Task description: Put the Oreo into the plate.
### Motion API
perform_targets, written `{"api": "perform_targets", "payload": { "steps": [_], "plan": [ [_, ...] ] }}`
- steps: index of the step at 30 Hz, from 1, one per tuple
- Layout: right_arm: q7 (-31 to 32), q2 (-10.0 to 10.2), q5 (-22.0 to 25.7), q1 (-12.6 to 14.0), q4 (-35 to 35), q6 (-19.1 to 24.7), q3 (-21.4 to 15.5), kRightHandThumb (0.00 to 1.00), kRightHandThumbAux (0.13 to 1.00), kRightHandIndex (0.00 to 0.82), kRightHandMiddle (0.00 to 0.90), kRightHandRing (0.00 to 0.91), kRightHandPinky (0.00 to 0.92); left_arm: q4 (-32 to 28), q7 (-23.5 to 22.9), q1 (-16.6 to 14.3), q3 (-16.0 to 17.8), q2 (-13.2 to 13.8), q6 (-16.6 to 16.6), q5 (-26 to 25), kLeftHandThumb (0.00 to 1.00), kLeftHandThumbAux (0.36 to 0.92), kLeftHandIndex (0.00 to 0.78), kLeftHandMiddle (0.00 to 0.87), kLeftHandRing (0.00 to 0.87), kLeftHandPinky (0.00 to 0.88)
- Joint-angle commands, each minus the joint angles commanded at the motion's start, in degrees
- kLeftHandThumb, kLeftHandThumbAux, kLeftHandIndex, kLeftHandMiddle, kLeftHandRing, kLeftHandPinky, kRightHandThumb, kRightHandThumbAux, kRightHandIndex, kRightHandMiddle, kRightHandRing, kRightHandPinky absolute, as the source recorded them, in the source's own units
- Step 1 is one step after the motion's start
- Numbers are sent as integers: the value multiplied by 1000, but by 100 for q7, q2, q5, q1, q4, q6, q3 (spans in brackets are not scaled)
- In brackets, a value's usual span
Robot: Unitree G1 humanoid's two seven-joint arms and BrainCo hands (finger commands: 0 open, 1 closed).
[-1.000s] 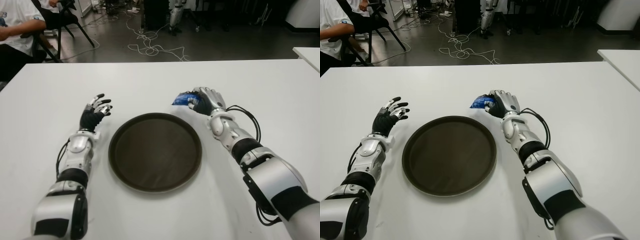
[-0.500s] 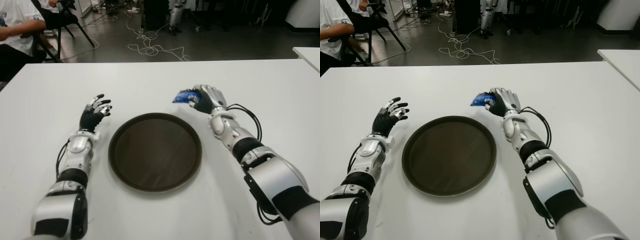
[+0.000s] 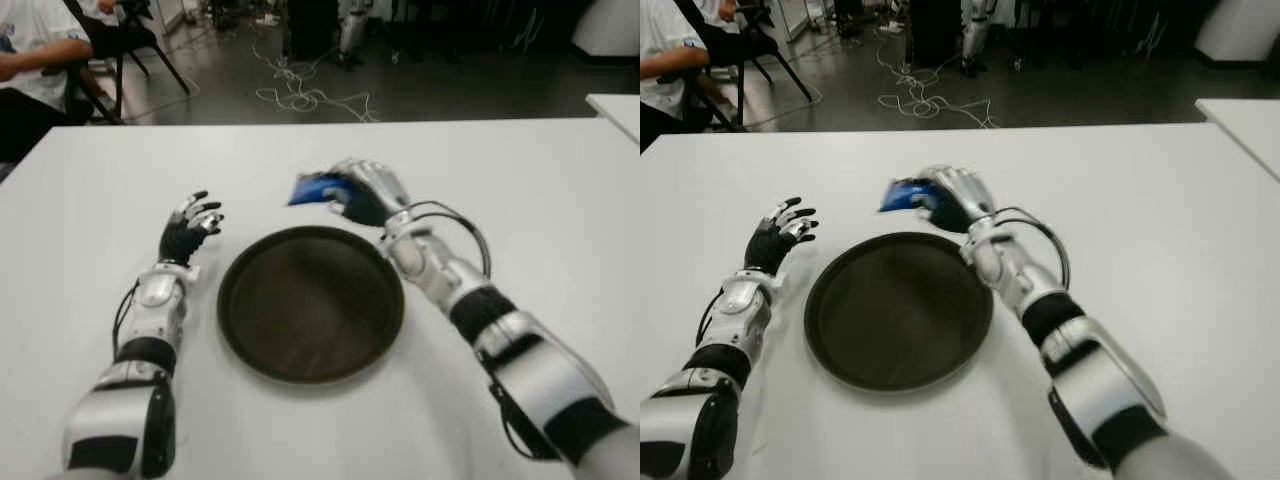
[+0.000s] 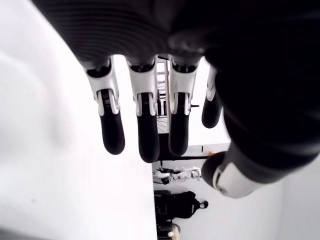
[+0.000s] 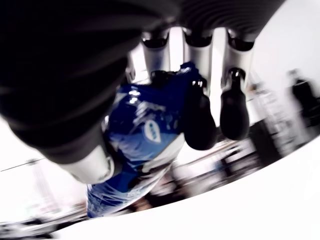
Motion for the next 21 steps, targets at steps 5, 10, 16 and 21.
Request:
{"api": "perform_targets", "payload": {
  "steps": [5, 10, 16, 21],
  "plan": [
    [426, -302, -220, 274, -894, 112, 59, 695, 726, 430, 689, 677, 632, -27, -25, 11, -1, 3, 10, -5, 286, 711, 162, 265, 270, 294],
    [567, -426, -278, 459, -1311, 33, 52, 695, 726, 430, 694, 683, 629, -31, -46, 13, 3, 6, 2, -11, 294, 715, 165, 262, 266, 284],
    [771, -574, -203, 557, -1583, -244, 81, 695, 726, 431, 693, 682, 630, -34, -8, 14, -13, 11, -23, 21, 298, 719, 163, 262, 262, 270],
    [1443, -776, -146, 614, -1875, -461, 171, 696, 725, 430, 673, 665, 609, -16, 26, -6, -33, 31, 3, 53, 279, 716, 162, 262, 259, 269]
  ]
}}
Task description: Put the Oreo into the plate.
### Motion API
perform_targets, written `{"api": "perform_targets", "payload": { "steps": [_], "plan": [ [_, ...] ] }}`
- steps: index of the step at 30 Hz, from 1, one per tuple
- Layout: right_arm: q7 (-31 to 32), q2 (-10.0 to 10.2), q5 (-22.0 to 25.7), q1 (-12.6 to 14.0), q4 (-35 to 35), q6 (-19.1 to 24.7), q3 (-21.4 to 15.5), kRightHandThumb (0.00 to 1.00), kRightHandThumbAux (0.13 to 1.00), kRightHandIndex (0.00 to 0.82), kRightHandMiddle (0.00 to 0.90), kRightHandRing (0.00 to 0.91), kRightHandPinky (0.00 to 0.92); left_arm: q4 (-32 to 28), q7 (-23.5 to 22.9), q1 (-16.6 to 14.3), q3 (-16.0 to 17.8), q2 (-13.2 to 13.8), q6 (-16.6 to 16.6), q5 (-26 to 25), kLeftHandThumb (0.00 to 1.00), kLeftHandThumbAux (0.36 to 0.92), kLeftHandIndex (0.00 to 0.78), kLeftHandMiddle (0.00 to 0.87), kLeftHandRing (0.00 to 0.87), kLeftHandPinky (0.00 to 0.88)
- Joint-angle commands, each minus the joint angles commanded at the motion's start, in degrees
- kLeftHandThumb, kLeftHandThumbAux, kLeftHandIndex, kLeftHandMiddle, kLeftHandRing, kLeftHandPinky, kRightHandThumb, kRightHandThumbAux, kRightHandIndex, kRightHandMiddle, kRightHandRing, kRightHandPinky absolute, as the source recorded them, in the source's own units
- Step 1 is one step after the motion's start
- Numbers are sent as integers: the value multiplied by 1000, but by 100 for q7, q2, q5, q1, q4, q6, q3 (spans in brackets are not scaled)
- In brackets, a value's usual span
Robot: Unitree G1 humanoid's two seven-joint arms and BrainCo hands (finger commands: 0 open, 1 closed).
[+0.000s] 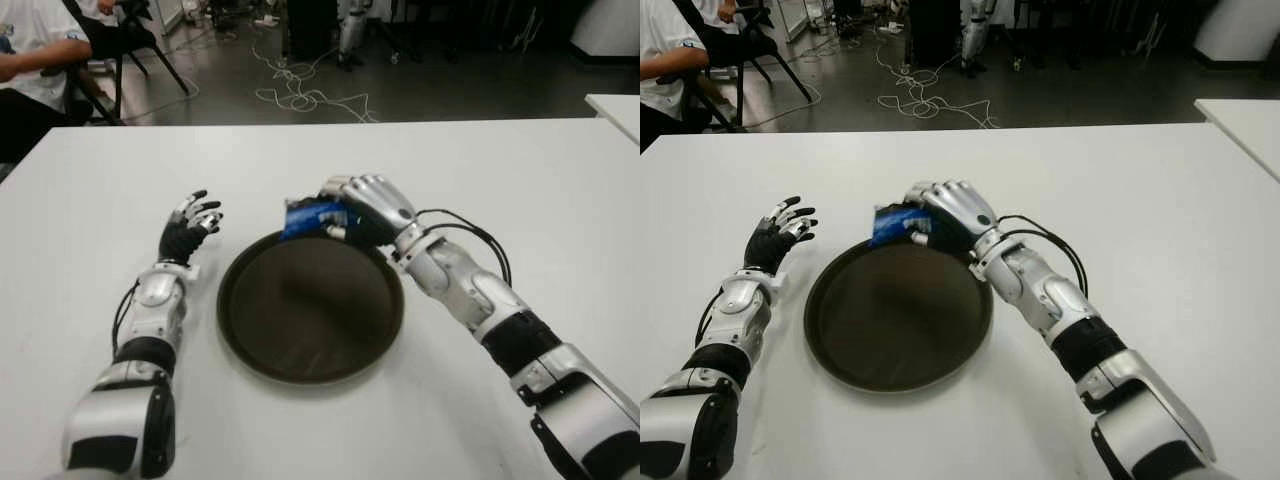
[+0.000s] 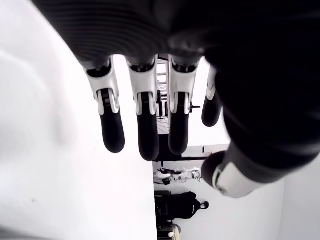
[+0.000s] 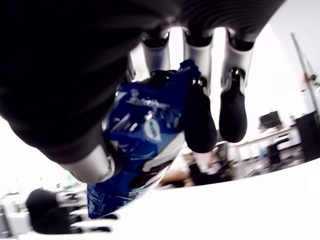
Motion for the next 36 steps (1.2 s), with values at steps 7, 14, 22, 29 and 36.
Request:
{"api": "perform_targets", "payload": {
  "steps": [7, 14, 22, 29, 36],
  "plan": [
    [1122, -273, -51, -29, -440, 14, 130, 697, 726, 429, 665, 660, 595, -9, -8, 12, 14, -5, -14, -25, 277, 712, 166, 263, 264, 276],
    [1786, -376, -230, -29, -783, 258, 177, 695, 728, 428, 641, 638, 564, -20, -35, 14, 31, -7, -24, -52, 308, 721, 171, 269, 273, 294],
    [2148, -455, -354, -56, -974, 512, 176, 695, 728, 428, 648, 643, 572, -23, -43, 21, 42, 2, -48, -59, 316, 734, 172, 270, 271, 287],
    [2404, -524, -338, -108, -960, 418, 220, 692, 729, 426, 618, 610, 557, -41, -68, 38, 56, -3, -15, -74, 293, 723, 170, 266, 271, 284],
    [2428, -501, -353, -157, -758, 220, 317, 694, 730, 424, 587, 578, 522, -73, -83, 55, 85, -30, -27, -100, 315, 731, 171, 268, 273, 291]
  ]
}}
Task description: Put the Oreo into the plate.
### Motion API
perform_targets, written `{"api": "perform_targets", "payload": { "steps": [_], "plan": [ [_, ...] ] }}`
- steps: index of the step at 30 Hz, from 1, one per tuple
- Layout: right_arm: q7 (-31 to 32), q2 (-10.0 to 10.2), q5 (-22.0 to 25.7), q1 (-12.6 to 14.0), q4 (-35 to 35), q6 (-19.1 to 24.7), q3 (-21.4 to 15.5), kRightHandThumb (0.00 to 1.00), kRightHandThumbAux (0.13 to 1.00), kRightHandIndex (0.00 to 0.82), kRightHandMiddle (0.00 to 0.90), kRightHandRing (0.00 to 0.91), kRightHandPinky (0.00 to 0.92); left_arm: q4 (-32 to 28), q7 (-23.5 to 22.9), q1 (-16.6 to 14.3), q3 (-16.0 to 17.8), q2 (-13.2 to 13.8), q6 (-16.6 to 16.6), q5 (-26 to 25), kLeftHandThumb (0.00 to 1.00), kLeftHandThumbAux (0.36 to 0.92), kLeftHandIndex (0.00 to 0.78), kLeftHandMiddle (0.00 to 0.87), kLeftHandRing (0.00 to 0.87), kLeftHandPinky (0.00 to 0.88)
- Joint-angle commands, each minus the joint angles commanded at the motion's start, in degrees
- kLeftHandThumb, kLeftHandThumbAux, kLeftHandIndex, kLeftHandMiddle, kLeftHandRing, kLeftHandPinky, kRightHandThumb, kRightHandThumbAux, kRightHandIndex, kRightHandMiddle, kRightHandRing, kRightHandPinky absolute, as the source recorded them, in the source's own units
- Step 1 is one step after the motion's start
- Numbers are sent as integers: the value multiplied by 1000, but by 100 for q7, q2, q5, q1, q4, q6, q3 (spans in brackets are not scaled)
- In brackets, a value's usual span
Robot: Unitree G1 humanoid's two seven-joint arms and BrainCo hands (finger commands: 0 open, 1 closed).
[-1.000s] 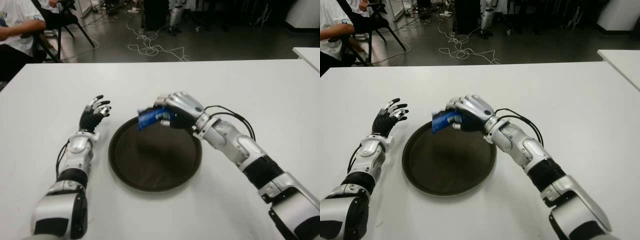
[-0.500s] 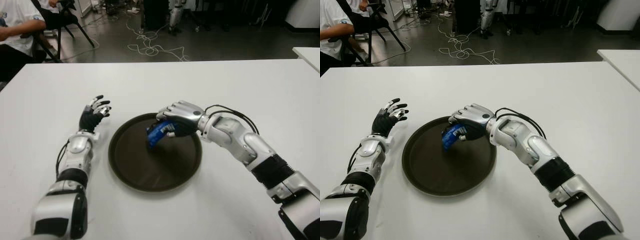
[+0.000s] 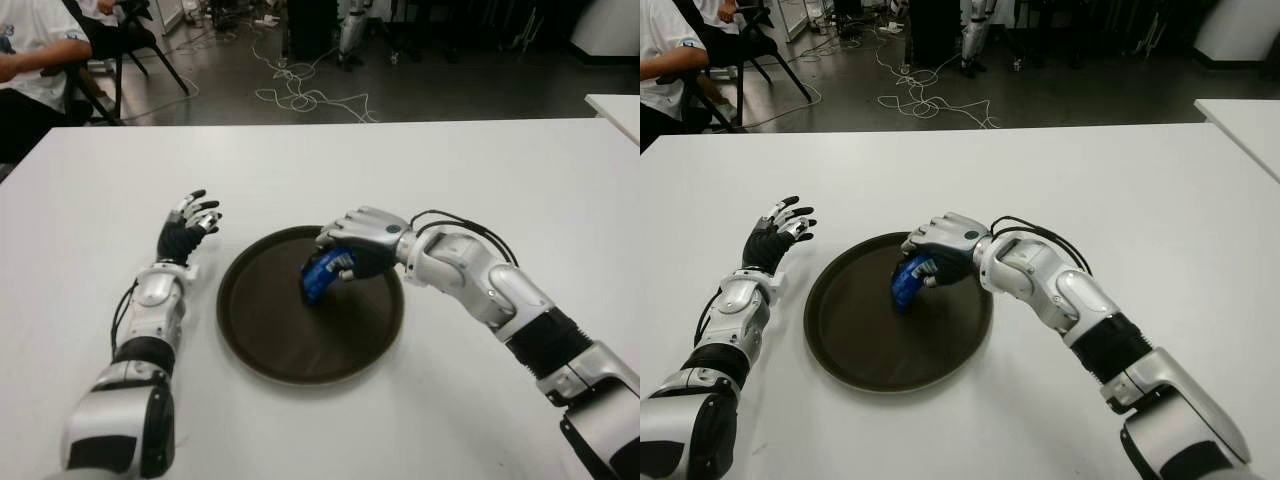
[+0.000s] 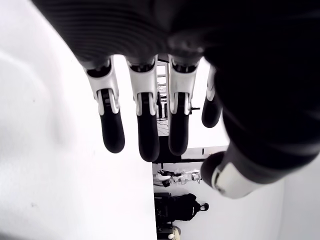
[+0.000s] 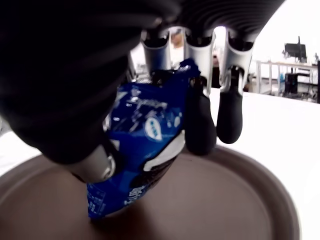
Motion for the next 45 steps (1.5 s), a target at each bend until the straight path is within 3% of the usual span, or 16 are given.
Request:
{"api": "perform_targets", "payload": {
  "steps": [12, 23, 31, 43, 44, 45],
  "plan": [
    [-196, -22, 151, -50, 290, -640, -75, 694, 732, 417, 483, 477, 449, 10, 21, -6, 32, -15, -13, 5, 292, 735, 171, 268, 275, 298],
    [-384, 15, 166, -50, 431, -771, -153, 685, 740, 402, 282, 269, 282, 27, 35, -28, -3, 4, 26, 63, 294, 749, 164, 265, 266, 294],
    [-741, 53, -138, -100, 537, -605, -135, 672, 746, 395, 132, 100, 99, 9, 46, -30, -15, -12, -9, 70, 298, 758, 171, 271, 267, 291],
    [-1060, 38, -490, -108, 500, -314, -82, 665, 746, 394, 63, 35, 42, 1, 40, -46, -14, -3, 80, 52, 285, 746, 166, 262, 261, 279],
    [-1059, 39, -492, -113, 504, -307, -85, 467, 778, 274, 54, 28, 33, -2, 38, -46, -12, -4, 85, 49, 284, 745, 166, 262, 262, 281],
    [-1052, 40, -494, -115, 496, -298, -88, 387, 793, 230, 50, 25, 30, -10, 35, -44, -11, -3, 91, 47, 283, 745, 167, 262, 262, 281]
  ]
}}
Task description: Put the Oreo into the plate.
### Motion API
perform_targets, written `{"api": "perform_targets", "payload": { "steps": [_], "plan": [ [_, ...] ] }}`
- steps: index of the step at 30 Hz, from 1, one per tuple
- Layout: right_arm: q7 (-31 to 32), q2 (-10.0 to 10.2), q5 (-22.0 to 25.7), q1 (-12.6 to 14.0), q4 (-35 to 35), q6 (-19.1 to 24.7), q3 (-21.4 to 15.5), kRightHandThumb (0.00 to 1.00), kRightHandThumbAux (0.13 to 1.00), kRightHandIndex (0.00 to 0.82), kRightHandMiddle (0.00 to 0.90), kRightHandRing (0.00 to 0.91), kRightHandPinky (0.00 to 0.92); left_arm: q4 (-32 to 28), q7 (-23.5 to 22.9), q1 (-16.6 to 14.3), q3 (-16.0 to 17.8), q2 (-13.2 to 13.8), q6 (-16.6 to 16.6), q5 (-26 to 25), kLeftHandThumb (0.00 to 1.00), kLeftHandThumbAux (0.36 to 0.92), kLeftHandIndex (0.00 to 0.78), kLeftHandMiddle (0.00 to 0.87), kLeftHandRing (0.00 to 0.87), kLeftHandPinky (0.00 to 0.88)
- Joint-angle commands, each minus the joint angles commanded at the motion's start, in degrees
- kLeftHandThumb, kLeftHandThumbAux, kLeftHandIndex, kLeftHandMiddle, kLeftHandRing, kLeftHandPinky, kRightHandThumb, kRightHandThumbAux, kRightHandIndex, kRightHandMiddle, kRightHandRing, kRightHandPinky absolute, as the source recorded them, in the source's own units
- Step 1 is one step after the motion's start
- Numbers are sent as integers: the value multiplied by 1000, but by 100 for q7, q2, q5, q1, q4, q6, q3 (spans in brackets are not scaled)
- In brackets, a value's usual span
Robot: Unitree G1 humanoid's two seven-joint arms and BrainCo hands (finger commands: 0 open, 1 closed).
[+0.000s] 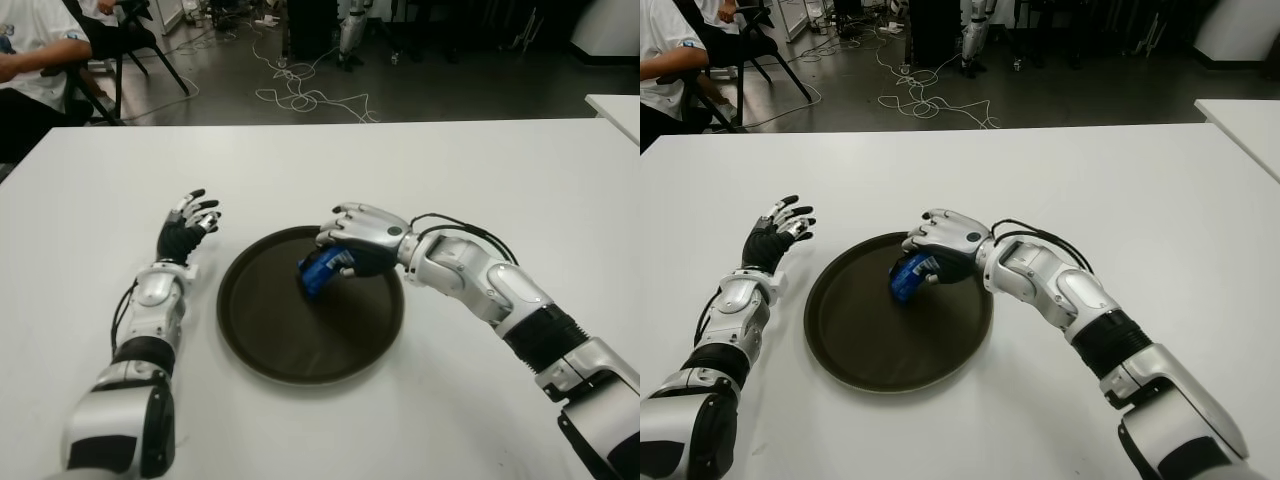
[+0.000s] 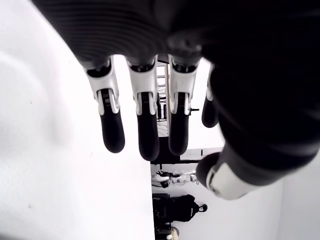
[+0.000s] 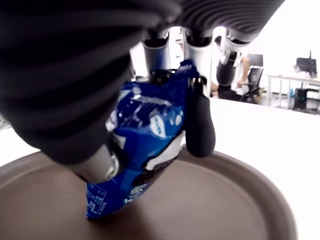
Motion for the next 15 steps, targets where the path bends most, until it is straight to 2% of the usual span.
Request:
{"api": "perform_targets", "payload": {
  "steps": [1, 2, 5, 9, 12, 14, 15],
  "plan": [
    [15, 2, -1, 1, -16, 13, -4, 271, 813, 168, 46, 21, 25, -6, -2, 0, 1, 1, 5, -1, 283, 745, 167, 262, 263, 282],
    [24, 4, -2, 4, -28, 22, -6, 196, 825, 126, 41, 18, 23, -11, -2, 0, 1, 2, 9, -2, 284, 746, 168, 262, 264, 283],
    [57, 8, 20, -12, -25, 10, -4, 125, 842, 82, 41, 20, 36, -20, 5, 1, -3, 7, 8, 5, 287, 750, 170, 263, 264, 285],
    [127, -27, 177, 17, -47, -109, -43, 108, 854, 65, 42, 16, 29, -23, 31, 5, -10, 10, 0, 21, 295, 757, 171, 263, 263, 283],
    [276, -66, 449, 56, -65, -287, -110, 132, 864, 71, 50, 27, 48, -13, 52, 2, -2, 8, 8, 17, 302, 762, 170, 264, 262, 283],
    [423, -84, 634, 53, -48, -397, -131, 186, 871, 98, 74, 54, 86, -11, 58, -1, 1, 7, 11, 14, 303, 761, 168, 262, 260, 283],
    [499, -99, 717, 53, -51, -451, -145, 247, 876, 142, 106, 89, 129, -9, 60, -4, 2, 8, 11, 13, 302, 761, 166, 261, 260, 284]
  ]
}}
